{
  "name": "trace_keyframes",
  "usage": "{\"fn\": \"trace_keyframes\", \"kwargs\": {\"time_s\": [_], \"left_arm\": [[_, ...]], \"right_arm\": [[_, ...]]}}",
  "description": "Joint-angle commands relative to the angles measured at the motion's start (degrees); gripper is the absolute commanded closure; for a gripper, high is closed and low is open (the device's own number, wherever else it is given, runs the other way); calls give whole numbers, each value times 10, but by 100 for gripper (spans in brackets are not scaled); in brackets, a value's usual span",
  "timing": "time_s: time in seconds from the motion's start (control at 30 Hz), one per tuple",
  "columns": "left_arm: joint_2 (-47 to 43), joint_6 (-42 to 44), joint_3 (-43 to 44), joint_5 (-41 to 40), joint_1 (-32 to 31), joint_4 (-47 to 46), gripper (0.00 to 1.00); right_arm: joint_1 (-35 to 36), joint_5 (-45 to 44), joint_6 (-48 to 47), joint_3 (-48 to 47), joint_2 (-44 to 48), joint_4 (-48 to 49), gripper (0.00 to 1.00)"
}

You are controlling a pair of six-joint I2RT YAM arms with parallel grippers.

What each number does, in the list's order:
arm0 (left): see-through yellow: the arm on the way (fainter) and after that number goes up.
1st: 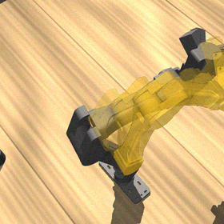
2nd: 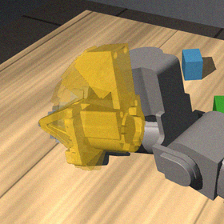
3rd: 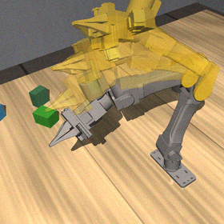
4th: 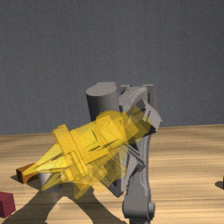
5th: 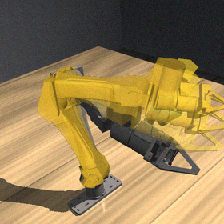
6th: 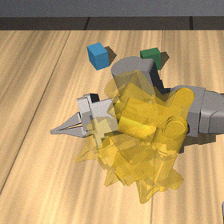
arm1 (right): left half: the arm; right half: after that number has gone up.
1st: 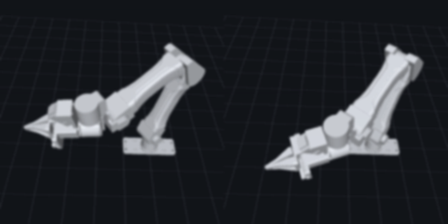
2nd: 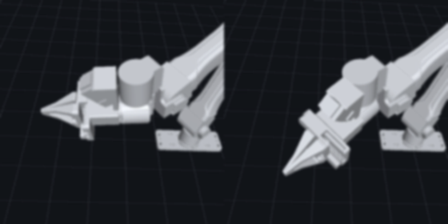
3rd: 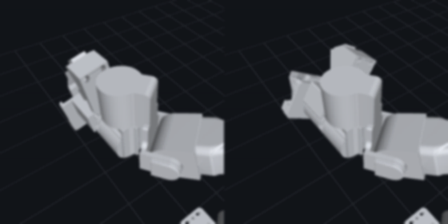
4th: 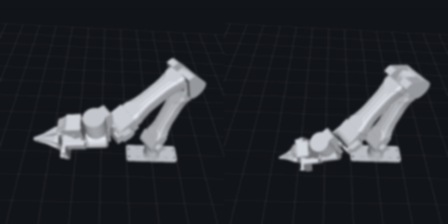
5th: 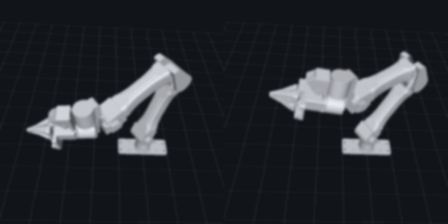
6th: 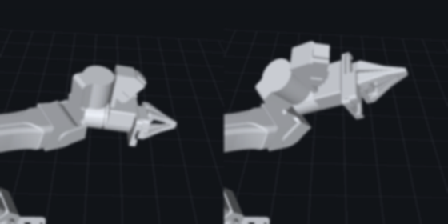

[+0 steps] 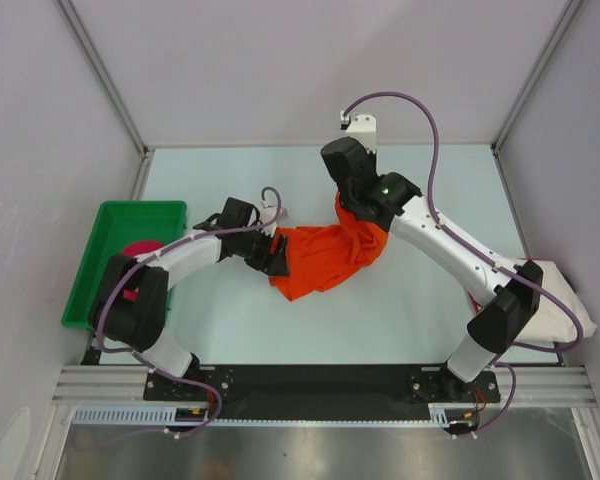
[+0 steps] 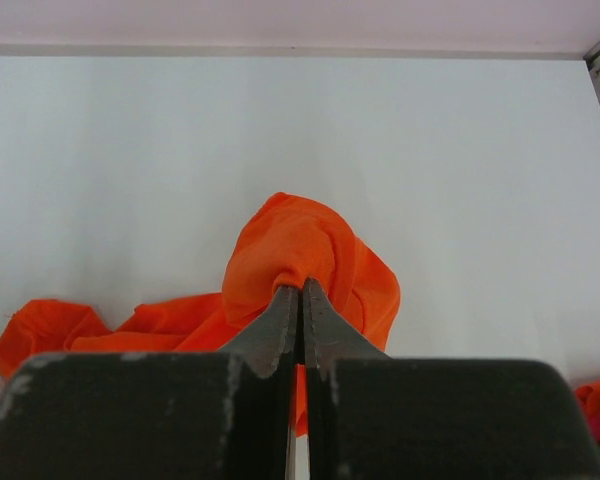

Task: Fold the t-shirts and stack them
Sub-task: Flatten out the tshirt

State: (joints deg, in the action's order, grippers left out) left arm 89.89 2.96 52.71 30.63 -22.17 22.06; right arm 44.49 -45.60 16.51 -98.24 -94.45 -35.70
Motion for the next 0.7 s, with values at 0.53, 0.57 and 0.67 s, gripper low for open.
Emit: {"fn": "trace_keyframes", "kwargs": {"time_s": [0.53,0.57,0.67], "left_arm": [[58,-73,24,-19,-2,-100,38],[57,-73,21,-19,-2,-100,40],[35,-78,11,-36,-2,-102,47]], "right_arm": [[-5,-5,23,45,24,25,100],[-5,-5,24,46,24,26,100],[-5,-2,25,47,22,30,100]]}}
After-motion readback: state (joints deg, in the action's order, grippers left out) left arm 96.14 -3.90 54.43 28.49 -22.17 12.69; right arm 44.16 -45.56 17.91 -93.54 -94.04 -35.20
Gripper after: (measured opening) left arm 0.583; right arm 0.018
